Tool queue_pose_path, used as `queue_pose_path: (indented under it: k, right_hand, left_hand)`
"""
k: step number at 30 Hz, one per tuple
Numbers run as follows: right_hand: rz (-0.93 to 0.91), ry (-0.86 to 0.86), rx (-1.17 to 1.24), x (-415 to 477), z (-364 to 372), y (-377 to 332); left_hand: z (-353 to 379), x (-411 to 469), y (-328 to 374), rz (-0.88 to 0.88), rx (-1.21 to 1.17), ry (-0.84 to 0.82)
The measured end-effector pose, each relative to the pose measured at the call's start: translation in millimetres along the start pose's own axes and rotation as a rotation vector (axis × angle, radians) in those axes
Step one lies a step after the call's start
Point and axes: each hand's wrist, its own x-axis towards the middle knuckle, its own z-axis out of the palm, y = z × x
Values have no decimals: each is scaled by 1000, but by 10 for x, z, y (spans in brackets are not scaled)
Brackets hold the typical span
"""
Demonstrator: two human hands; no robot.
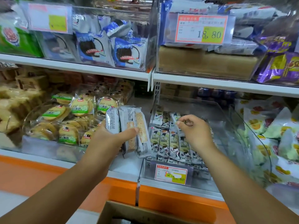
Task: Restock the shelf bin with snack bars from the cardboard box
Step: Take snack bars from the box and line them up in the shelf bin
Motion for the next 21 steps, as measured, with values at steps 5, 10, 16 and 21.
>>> queue_pose_path:
  k: [5, 10, 16, 21]
  right_hand:
    - [2, -198, -119, 167, 122, -24]
    - [-45, -281, -248, 169, 90, 21]
    - [-131, -344, -467, 259, 222, 50]
    - [-160, -347, -456, 224, 219, 29]
  left_hand:
    - [-66, -2, -42, 11, -4, -32]
    - [-89, -32, -69, 33, -55, -40]
    - [-82, -8, -103, 17, -26, -18]
    - [-68, -3, -95, -5, -31, -30]
